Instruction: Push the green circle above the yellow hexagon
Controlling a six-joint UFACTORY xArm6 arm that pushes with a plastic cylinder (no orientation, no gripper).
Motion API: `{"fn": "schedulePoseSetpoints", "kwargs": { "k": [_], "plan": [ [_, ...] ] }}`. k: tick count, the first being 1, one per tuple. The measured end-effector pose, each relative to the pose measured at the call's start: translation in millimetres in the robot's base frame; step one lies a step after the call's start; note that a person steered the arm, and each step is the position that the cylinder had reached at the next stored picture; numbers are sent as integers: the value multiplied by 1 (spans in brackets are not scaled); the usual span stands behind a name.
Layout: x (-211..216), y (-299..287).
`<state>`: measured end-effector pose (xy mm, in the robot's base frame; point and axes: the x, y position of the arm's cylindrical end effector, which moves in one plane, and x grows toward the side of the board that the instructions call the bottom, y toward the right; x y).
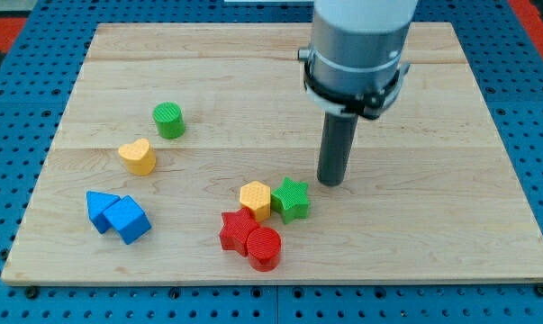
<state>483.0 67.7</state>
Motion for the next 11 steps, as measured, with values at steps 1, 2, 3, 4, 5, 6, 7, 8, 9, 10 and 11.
{"fn": "schedulePoseSetpoints", "kwargs": {
  "k": [1, 2, 3, 4, 5, 6, 7, 8, 9, 10, 11],
  "plan": [
    [9, -26],
    [40, -42],
    [16, -40],
    [-83, -56],
    [-169, -124],
    [-180, -200],
    [-138, -234],
    [-116, -246],
    [-69, -206],
    [-17, -160],
    [-7, -131]
  ]
}}
